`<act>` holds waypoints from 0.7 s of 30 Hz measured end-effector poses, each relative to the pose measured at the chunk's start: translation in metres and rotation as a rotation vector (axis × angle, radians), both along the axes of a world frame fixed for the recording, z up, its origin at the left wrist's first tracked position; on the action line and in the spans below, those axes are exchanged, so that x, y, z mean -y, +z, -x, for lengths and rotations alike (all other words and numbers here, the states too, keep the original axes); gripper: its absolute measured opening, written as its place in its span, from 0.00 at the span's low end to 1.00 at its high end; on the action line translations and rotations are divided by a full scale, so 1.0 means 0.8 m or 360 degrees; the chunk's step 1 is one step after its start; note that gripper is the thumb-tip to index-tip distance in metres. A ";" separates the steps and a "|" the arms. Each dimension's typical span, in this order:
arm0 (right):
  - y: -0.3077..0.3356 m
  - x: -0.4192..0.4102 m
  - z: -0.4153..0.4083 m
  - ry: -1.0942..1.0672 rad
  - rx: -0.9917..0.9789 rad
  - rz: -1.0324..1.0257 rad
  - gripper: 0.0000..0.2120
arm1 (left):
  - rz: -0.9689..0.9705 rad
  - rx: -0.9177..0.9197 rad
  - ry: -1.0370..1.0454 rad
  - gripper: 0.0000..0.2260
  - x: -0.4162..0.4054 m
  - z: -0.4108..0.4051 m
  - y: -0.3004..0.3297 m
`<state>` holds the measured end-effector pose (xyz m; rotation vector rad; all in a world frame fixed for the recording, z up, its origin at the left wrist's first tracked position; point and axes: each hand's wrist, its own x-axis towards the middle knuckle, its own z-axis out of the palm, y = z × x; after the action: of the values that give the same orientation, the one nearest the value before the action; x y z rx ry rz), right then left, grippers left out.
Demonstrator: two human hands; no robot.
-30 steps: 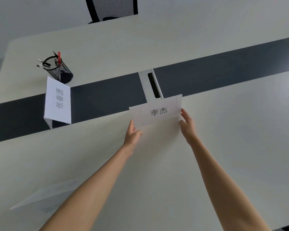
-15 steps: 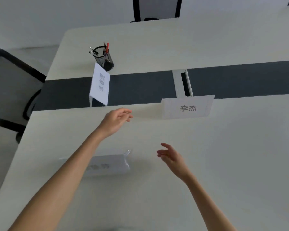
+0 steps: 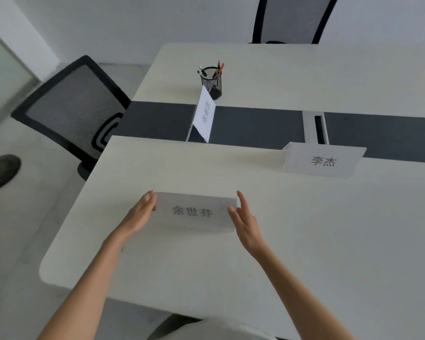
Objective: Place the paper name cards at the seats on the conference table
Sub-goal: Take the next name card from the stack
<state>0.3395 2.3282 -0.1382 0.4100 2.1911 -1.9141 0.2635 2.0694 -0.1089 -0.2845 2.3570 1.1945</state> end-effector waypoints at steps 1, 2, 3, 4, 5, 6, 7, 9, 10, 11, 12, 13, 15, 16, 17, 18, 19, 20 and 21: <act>-0.001 0.004 -0.001 -0.0041 -0.0007 -0.0020 0.24 | -0.0010 -0.0032 -0.0031 0.22 -0.001 -0.004 -0.003; -0.001 0.007 -0.001 -0.0092 -0.0006 -0.0050 0.23 | -0.0018 -0.0064 -0.0037 0.23 -0.001 -0.006 -0.005; -0.002 0.010 -0.001 -0.0144 -0.0003 -0.0080 0.22 | -0.0046 -0.0091 -0.0030 0.23 -0.001 -0.006 -0.006; -0.003 0.013 -0.002 -0.0193 0.0004 -0.0106 0.21 | -0.0083 -0.0106 -0.0018 0.23 -0.001 -0.004 -0.008; -0.004 0.016 -0.002 -0.0227 0.0008 -0.0125 0.20 | -0.0125 -0.0124 -0.0021 0.23 0.001 -0.003 -0.012; -0.004 0.020 -0.004 -0.0252 0.0006 -0.0145 0.20 | -0.0164 -0.0152 -0.0039 0.22 0.004 -0.001 -0.017; -0.004 0.024 -0.006 -0.0278 0.0003 -0.0167 0.20 | -0.0184 -0.0183 -0.0062 0.22 0.008 0.001 -0.023; -0.003 0.035 -0.016 -0.0355 0.0022 -0.0212 0.19 | -0.0210 -0.0243 -0.0086 0.21 0.012 0.004 -0.031; -0.002 0.042 -0.025 -0.0416 0.0037 -0.0234 0.18 | -0.0256 -0.0273 -0.0093 0.20 0.014 0.004 -0.033; -0.002 0.049 -0.034 -0.0492 0.0046 -0.0258 0.18 | -0.0317 -0.0306 -0.0119 0.19 0.014 0.004 -0.033; -0.002 0.058 -0.045 -0.0579 0.0045 -0.0276 0.18 | -0.0353 -0.0340 -0.0162 0.17 0.016 0.004 -0.034; -0.002 0.069 -0.058 -0.0672 0.0042 -0.0277 0.18 | -0.0382 -0.0367 -0.0225 0.16 0.017 0.002 -0.035; -0.001 0.097 -0.089 -0.0887 0.0057 -0.0244 0.18 | -0.0413 -0.0389 -0.0370 0.15 0.026 -0.001 -0.042; 0.000 0.112 -0.107 -0.1003 0.0081 -0.0230 0.19 | -0.0415 -0.0397 -0.0450 0.15 0.030 -0.003 -0.043; 0.000 0.127 -0.125 -0.1132 0.0110 -0.0206 0.19 | -0.0406 -0.0393 -0.0545 0.15 0.034 -0.007 -0.044; 0.001 0.141 -0.145 -0.1266 0.0146 -0.0176 0.19 | -0.0406 -0.0379 -0.0646 0.15 0.035 -0.013 -0.043; 0.002 0.154 -0.167 -0.1388 0.0170 -0.0154 0.19 | -0.0410 -0.0361 -0.0741 0.15 0.034 -0.023 -0.040; 0.006 0.167 -0.189 -0.1505 0.0176 -0.0146 0.19 | -0.0427 -0.0353 -0.0834 0.14 0.031 -0.035 -0.036; 0.009 0.179 -0.211 -0.1626 0.0170 -0.0148 0.17 | -0.0456 -0.0347 -0.0927 0.13 0.026 -0.048 -0.031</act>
<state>0.5081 2.1854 -0.1313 1.8791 2.1690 -2.0685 0.3018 2.0488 -0.1339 0.6138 2.1665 1.2770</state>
